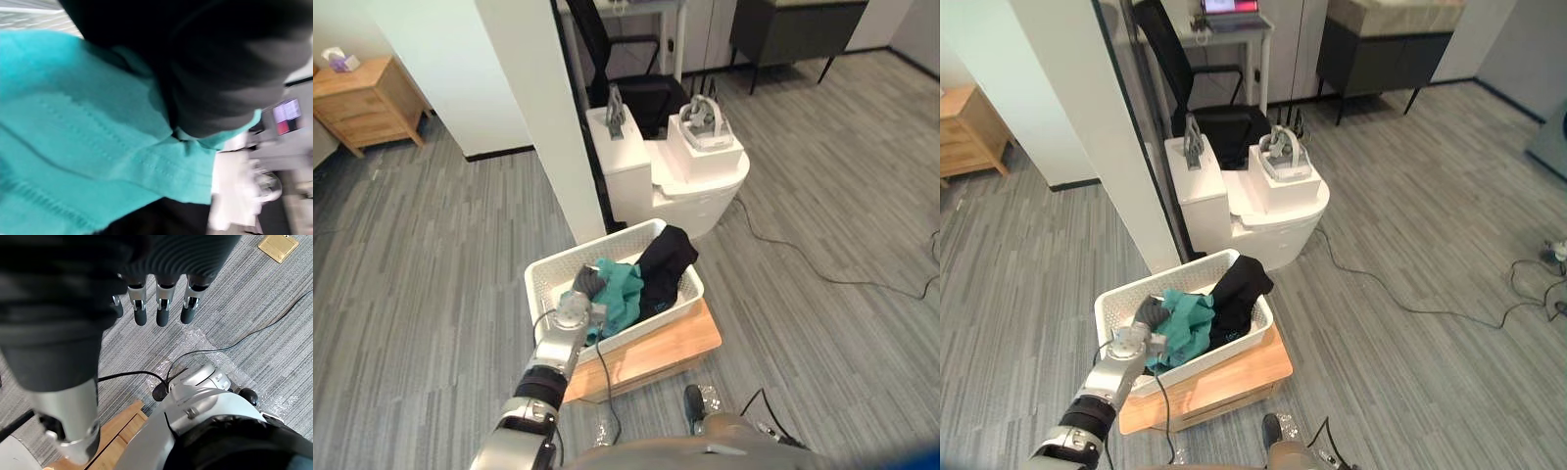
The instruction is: Tidy the bed and pick cloth on bed and put in laundry
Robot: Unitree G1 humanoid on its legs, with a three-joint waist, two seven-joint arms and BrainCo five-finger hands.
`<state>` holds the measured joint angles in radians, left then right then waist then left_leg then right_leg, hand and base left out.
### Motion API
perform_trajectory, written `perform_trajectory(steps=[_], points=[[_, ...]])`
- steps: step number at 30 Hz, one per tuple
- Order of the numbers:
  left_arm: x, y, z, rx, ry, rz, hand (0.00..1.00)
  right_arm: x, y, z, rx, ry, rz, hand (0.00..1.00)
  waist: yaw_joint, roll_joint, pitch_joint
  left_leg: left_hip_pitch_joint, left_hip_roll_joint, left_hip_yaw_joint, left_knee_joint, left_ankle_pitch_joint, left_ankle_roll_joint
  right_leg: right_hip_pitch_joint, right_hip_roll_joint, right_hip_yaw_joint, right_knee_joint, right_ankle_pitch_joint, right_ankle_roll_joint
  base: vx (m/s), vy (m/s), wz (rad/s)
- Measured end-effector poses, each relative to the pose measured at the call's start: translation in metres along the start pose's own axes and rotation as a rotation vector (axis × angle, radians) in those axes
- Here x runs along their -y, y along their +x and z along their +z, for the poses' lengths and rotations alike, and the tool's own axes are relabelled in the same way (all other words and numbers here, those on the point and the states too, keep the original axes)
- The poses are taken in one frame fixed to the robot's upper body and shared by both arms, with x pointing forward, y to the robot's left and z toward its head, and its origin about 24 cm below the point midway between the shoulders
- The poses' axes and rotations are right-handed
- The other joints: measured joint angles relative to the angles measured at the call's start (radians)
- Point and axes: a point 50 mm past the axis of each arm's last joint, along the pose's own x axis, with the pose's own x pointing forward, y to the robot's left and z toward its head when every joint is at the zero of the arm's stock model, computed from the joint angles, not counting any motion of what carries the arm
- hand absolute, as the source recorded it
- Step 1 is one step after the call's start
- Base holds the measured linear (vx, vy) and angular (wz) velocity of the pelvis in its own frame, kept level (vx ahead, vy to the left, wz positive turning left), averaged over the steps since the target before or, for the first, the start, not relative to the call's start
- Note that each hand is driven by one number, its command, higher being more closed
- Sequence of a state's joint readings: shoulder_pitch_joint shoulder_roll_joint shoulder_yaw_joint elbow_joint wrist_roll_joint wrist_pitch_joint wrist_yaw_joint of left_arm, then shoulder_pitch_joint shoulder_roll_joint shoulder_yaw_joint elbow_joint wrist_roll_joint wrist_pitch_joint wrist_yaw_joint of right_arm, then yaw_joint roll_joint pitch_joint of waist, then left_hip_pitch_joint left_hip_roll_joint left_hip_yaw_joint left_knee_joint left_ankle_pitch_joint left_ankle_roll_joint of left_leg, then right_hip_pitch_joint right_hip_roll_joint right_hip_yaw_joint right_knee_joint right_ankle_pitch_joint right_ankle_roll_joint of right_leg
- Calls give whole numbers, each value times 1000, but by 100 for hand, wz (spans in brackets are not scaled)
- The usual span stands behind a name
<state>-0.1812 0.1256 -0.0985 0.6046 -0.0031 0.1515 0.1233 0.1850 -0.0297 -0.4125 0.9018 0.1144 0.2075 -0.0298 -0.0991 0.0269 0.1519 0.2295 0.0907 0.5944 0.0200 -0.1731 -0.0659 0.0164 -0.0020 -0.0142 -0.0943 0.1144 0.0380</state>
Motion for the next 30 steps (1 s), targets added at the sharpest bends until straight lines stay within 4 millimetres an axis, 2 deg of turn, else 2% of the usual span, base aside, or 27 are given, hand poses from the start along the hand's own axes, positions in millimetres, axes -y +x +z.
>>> perform_trajectory(steps=[1, 7, 14, 22, 25, 30], points=[[-2, -1, -6, -19, 17, 23, 0, 0, 0, 1, 4, -7, 1, 0, -1, 1, 1, 1, 0, -1, 0, 0, 0, 3, 0, -1, 0, -1, -1, 6, -13, 3], [-21, -3, -21, -68, 37, 210, 0, 1, 1, 1, 3, -44, 1, 0, 0, 5, 8, 22, -7, -6, 1, 0, -1, 31, -7, -2, 0, -8, 3, -40, -7, 3], [-34, -7, -31, -93, 48, 320, 0, 1, 1, 1, 1, -47, 1, 0, 1, 3, 12, 20, -2, -30, 8, 0, 0, 37, -10, -28, -1, -10, 1, -66, -46, 9], [-50, -8, -19, -16, 28, 377, 0, 1, 1, 0, -11, -65, 9, 0, 6, 4, 12, 33, 1, -58, 0, 1, 1, 64, -10, -54, -1, -15, -3, -35, -26, 10], [-60, -11, -9, 39, -5, 400, 0, 1, 1, 0, -11, -65, 11, 0, 10, 4, 12, 35, 0, -59, 0, 2, 2, 64, -12, -59, -1, -15, -3, -2, -11, 5], [-62, -16, 0, 100, -86, 388, 0, 1, 1, 0, -12, -65, 15, 0, 12, 5, 12, 41, 0, -77, -2, 3, 3, 75, -15, -87, -1, -15, -3, -7, -15, 12]])
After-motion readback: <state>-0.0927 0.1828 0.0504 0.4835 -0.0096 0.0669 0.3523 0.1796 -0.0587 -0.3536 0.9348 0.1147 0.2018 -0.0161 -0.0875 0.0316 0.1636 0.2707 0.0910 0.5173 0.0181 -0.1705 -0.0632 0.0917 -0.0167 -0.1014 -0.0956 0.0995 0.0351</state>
